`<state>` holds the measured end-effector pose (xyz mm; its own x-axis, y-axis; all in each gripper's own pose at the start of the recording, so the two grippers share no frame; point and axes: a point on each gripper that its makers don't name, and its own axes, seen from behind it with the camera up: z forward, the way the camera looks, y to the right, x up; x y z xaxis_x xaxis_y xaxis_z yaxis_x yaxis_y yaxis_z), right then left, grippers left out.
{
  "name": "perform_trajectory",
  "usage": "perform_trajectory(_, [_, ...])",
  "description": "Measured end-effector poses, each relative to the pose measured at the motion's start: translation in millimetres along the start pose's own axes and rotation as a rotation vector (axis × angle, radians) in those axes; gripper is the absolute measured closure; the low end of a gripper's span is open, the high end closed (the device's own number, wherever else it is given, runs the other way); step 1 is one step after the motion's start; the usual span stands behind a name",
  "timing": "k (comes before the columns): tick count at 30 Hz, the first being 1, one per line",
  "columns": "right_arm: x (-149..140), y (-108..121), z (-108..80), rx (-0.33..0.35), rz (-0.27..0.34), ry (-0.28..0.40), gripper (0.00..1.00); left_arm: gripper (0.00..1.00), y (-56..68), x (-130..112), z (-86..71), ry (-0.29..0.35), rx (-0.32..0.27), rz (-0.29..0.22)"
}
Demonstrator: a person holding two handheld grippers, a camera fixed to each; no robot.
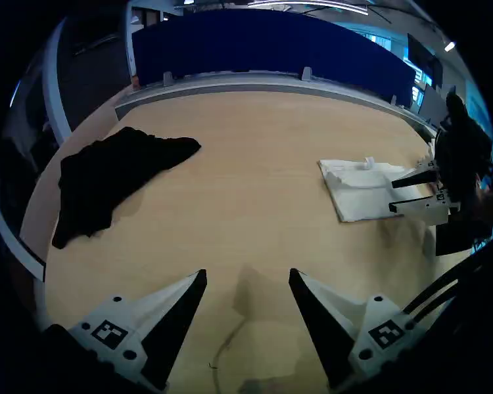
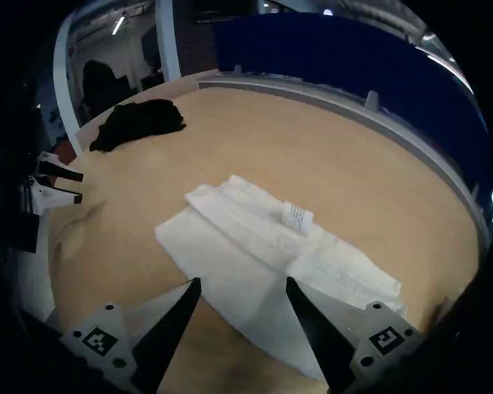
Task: Fold towel
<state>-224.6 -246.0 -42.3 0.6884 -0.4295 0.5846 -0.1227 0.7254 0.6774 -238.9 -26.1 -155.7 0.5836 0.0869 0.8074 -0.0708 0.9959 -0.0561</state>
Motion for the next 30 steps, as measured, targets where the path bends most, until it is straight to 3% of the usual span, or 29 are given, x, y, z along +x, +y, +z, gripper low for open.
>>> perform_trajectory(30, [35.4, 37.1, 22.7, -0.042, -0.018, 0.022, 0.00, 0.07, 0.2, 3.8, -1.0, 0.002, -0.007, 0.005])
